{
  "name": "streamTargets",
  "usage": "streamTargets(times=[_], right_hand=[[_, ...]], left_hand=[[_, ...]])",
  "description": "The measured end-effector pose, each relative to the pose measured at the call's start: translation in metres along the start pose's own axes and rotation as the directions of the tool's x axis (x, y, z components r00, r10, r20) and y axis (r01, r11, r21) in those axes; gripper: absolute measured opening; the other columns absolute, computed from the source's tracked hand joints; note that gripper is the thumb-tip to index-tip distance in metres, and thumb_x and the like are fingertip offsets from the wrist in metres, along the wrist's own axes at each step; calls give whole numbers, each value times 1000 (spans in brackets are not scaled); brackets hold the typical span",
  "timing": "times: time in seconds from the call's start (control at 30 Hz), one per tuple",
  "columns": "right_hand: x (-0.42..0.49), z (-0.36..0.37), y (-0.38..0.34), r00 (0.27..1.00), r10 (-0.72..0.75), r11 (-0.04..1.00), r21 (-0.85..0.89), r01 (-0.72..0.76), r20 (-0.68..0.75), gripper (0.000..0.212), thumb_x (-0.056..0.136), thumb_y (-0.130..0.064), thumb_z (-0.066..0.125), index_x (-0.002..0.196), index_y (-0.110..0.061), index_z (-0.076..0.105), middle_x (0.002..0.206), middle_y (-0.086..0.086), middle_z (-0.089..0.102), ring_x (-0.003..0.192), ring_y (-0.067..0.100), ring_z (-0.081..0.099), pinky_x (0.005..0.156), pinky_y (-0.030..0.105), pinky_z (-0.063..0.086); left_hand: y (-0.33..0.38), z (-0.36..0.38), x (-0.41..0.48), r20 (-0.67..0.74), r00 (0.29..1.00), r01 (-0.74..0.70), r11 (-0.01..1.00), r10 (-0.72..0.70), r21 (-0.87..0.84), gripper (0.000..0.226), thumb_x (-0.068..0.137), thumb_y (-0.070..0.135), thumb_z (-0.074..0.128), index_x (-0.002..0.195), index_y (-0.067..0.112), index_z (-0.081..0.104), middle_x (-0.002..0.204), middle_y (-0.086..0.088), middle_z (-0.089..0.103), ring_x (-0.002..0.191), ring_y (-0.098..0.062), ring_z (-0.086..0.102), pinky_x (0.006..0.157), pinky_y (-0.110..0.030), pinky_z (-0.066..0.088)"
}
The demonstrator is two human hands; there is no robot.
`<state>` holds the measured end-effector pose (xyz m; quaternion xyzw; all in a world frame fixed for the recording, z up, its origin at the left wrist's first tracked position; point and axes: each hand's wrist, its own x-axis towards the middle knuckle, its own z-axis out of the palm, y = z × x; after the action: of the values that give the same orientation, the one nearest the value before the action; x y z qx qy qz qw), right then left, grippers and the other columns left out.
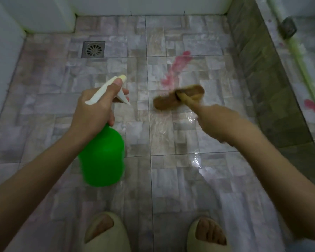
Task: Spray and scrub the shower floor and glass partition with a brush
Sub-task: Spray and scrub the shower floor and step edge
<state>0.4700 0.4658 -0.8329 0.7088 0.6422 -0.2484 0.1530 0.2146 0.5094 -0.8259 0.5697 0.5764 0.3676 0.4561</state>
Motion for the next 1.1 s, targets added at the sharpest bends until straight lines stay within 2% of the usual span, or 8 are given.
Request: streamTargets(times=[0.1, 0.3, 0.47, 0.63, 0.8, 0.93, 1.0, 1.1], right_hand=[[-72, 1, -5, 977, 0, 1000, -25, 6, 211, 85, 96, -3, 34, 145, -49, -19, 75, 0, 45, 49, 12, 44, 43, 25, 37], [14, 15, -34, 990, -77, 996, -52, 71, -118, 90, 96, -3, 39, 143, -49, -23, 64, 4, 45, 47, 17, 44, 42, 28, 30], [-44, 11, -33, 991, -64, 996, -61, 72, 116, 86, 96, -3, 34, 143, -49, -22, 71, 2, 42, 48, 14, 44, 41, 25, 34], [32, 3, -48, 996, -87, 996, -5, 87, -27, 84, 99, -5, 33, 142, -54, -19, 84, 14, 58, 49, 19, 50, 37, 29, 40], [-8, -11, -38, 989, 58, 998, -4, -58, 137, 86, 98, -5, 36, 143, -54, -18, 78, 3, 46, 51, 16, 55, 43, 26, 49], [56, -13, -40, 997, 47, 999, -17, -49, -64, 83, 99, -6, 32, 141, -57, -19, 82, 12, 56, 51, 21, 55, 38, 30, 46], [91, -33, -32, 991, 60, 998, 7, -60, -120, 78, 100, -10, 31, 141, -59, -16, 95, 14, 58, 55, 24, 57, 34, 27, 41], [68, -58, -32, 994, 108, 994, -10, -108, 33, 68, 101, -15, 29, 144, -59, -1, 100, 7, 43, 60, 20, 58, 37, 23, 41]], left_hand=[[-2, -8, -3, 3, 1000, -13, 1000, 13, 1, 25, 81, 70, 53, 74, 59, 75, 91, 14, 80, 79, -56, 65, 49, -25, 45], [-8, -16, -5, -14, 1000, -17, 1000, 16, -4, 24, 86, 66, 54, 75, 59, 75, 92, 14, 80, 79, -57, 66, 46, -24, 45], [-9, -23, -1, -36, 999, -13, 1000, 12, -22, 24, 83, 69, 54, 75, 60, 74, 93, 12, 80, 84, -54, 68, 50, -28, 44], [-17, -24, 7, -44, 999, -1, 999, -1, -43, 23, 88, 64, 56, 74, 59, 75, 94, 13, 80, 71, -53, 63, 48, -26, 46], [-23, -29, 24, 21, 1000, 1, 999, 0, -45, 25, 88, 65, 54, 75, 58, 75, 92, 11, 80, 65, -46, 65, 52, -30, 45], [-22, -31, 46, 64, 998, 27, 997, -23, -70, 30, 84, 69, 52, 75, 55, 76, 91, 8, 81, 55, -35, 61, 53, -32, 44], [-24, -31, 58, 67, 998, 26, 995, -20, -94, 37, 83, 71, 53, 79, 45, 80, 95, 9, 81, 75, -41, 71, 53, -32, 45], [-28, -32, 77, 70, 997, 30, 992, -22, -118, 34, 81, 73, 54, 81, 49, 78, 99, 8, 81, 96, -46, 72, 54, -34, 47]])
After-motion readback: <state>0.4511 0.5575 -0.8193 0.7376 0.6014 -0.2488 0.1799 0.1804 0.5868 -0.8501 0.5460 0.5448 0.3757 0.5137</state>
